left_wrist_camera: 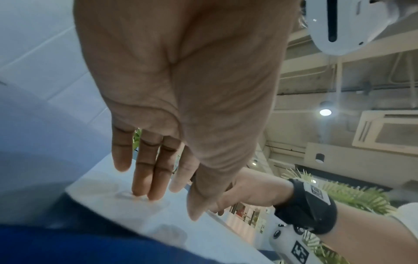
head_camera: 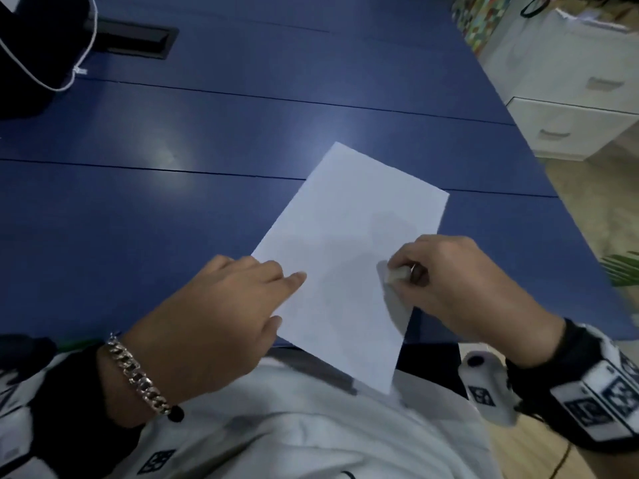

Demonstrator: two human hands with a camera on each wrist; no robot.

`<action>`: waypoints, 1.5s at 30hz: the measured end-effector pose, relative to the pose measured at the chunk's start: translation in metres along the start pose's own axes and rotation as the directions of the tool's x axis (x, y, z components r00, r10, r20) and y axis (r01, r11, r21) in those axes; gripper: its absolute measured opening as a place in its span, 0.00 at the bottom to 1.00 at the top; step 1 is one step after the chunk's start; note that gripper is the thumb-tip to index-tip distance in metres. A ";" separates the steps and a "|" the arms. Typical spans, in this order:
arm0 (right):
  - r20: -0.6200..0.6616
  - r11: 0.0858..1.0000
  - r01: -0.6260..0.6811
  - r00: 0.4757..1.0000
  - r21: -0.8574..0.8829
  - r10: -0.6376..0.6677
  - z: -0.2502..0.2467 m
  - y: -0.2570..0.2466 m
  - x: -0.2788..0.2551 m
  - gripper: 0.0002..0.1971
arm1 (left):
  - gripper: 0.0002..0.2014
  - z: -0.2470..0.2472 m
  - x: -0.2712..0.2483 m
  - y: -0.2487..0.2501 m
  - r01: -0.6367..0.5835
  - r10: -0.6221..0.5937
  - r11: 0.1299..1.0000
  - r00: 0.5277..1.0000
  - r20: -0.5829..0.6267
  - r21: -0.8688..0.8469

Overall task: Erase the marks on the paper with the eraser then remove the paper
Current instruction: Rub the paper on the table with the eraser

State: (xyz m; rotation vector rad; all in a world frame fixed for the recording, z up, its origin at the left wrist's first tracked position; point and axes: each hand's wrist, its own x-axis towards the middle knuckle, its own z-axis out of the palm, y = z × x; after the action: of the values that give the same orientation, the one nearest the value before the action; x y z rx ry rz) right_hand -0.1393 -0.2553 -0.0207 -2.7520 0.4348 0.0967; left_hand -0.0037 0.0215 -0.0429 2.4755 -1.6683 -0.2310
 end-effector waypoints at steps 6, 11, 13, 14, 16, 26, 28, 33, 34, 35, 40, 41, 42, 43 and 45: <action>0.029 0.995 0.076 0.997 0.068 -0.078 -0.009 -0.010 0.022 0.05 | 0.40 -0.010 0.024 0.002 0.088 -0.050 0.974 0.982 0.181 -0.211; 0.160 0.973 0.209 0.962 0.100 -0.223 0.002 -0.036 0.018 0.07 | 0.54 -0.002 0.040 0.003 0.099 -0.088 0.995 0.941 0.328 -0.018; 0.143 0.968 0.241 0.958 0.064 -0.248 0.011 -0.042 0.021 0.07 | 0.55 0.005 0.042 0.006 0.114 -0.113 0.993 0.933 0.342 0.017; 0.120 0.969 0.245 0.962 0.036 -0.247 0.013 -0.043 0.024 0.07 | 0.55 0.006 0.042 0.007 0.115 -0.117 0.993 0.934 0.337 0.026; 0.104 0.974 0.225 0.969 -0.014 -0.223 0.013 -0.043 0.029 0.06 | 0.54 0.008 0.043 0.007 0.128 -0.132 0.991 0.932 0.338 0.034; 0.270 0.936 0.353 0.902 -0.013 -0.336 0.009 -0.059 0.014 0.04 | 0.52 0.013 0.043 0.003 0.143 -0.153 0.988 0.928 0.340 0.055; 0.175 0.945 0.322 0.935 -0.060 -0.308 0.007 -0.053 0.030 0.05 | 0.52 0.013 0.042 0.004 0.143 -0.156 0.988 0.928 0.339 0.064; 0.203 0.939 0.339 0.925 -0.061 -0.321 0.010 -0.059 0.018 0.06 | 0.52 0.013 0.042 0.004 0.153 -0.162 0.987 0.926 0.341 0.055; 0.262 0.937 0.348 0.908 -0.038 -0.326 0.010 -0.064 0.010 0.06 | 0.52 0.013 0.042 0.004 0.153 -0.162 0.987 0.926 0.342 0.054; 0.302 0.937 0.347 0.897 -0.033 -0.322 0.009 -0.065 0.007 0.05 | 0.52 0.013 0.042 0.004 0.153 -0.161 0.987 0.926 0.342 0.052; 0.143 0.968 0.249 0.960 -0.044 -0.240 0.002 -0.046 0.036 0.05 | 0.52 0.012 0.042 0.005 0.142 -0.155 0.988 0.926 0.346 0.060; 0.134 0.973 0.230 0.965 -0.025 -0.225 0.001 -0.044 0.037 0.05 | 0.52 0.012 0.042 0.005 0.144 -0.154 0.988 0.925 0.347 0.056; 0.130 0.977 0.214 0.969 -0.009 -0.211 0.000 -0.043 0.036 0.03 | 0.52 0.010 0.041 0.005 0.146 -0.152 0.988 0.923 0.353 0.045; 0.113 0.983 0.182 0.977 0.015 -0.183 -0.002 -0.039 0.032 0.02 | 0.52 0.010 0.040 0.004 0.148 -0.148 0.989 0.919 0.365 0.028; 0.039 0.994 0.077 0.996 0.084 -0.080 -0.011 -0.026 0.027 0.02 | 0.51 0.005 0.039 0.001 0.169 -0.145 0.985 0.914 0.380 -0.028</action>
State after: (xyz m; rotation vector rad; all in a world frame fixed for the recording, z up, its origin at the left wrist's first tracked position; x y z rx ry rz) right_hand -0.1054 -0.2438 -0.0047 -2.6771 0.3117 0.1141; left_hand 0.0087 -0.0151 -0.0489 2.6463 -1.5517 -0.8123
